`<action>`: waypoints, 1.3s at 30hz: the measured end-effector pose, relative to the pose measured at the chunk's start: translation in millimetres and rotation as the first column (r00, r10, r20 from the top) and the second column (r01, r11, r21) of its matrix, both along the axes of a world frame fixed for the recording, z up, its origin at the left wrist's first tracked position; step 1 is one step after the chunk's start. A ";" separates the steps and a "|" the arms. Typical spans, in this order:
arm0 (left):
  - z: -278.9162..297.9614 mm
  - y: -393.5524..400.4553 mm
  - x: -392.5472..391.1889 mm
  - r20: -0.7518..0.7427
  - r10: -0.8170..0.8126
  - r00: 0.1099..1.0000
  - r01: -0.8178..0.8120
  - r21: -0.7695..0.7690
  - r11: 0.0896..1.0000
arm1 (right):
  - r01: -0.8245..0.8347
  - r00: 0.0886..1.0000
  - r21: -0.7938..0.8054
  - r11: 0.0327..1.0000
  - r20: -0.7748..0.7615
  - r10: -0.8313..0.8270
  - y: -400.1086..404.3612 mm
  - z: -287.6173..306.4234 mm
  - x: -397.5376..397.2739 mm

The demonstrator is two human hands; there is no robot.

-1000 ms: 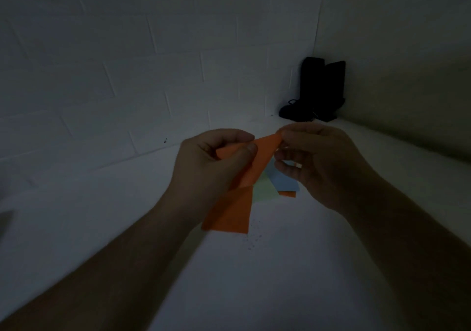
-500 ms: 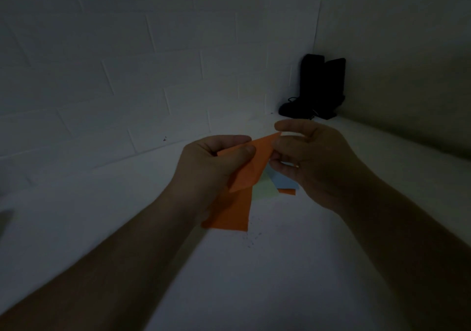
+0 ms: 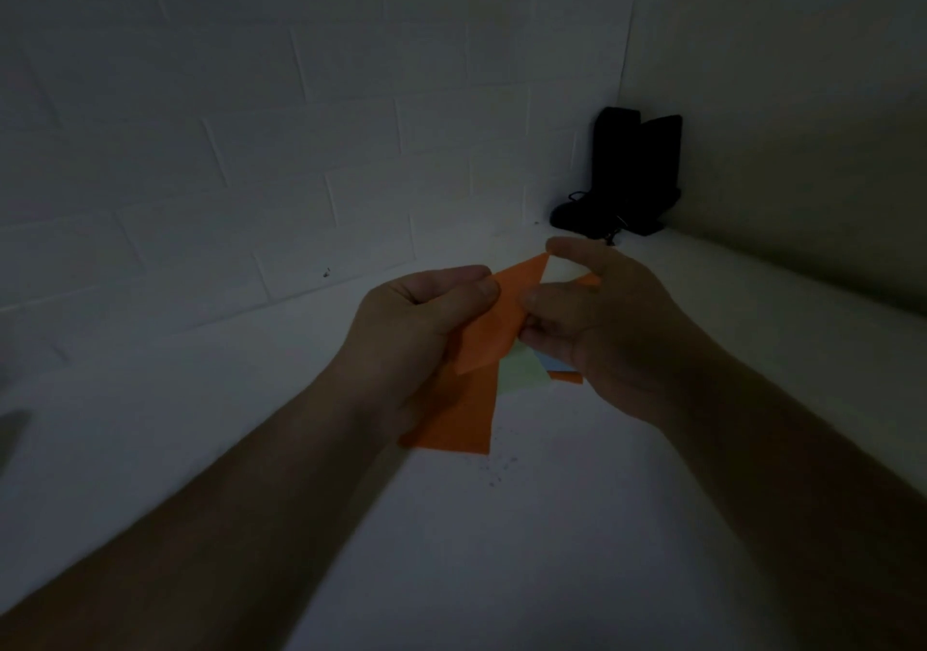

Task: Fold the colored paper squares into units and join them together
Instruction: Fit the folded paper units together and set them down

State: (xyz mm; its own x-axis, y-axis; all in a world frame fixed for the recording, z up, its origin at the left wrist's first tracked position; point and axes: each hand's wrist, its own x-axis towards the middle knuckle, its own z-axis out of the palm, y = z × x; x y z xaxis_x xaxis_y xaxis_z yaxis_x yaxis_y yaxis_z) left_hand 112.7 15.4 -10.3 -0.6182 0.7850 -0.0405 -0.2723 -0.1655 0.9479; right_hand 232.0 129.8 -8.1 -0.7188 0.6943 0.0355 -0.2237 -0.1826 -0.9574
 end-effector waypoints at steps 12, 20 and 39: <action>-2.0 1.4 -3.7 0.083 -0.003 0.997 0.001 0.027 1.000 | -0.013 1.000 -0.026 1.000 0.000 0.013 -2.5 -6.1 -4.7; -5.5 4.2 -8.5 0.132 -0.008 0.991 -0.001 0.069 0.998 | -0.013 1.000 0.040 0.999 0.003 0.013 -3.2 -9.7 -4.9; -5.9 4.8 -9.1 0.149 0.047 0.988 -0.061 0.092 0.994 | -0.042 0.996 0.156 0.987 0.086 0.029 -2.1 -8.5 -3.1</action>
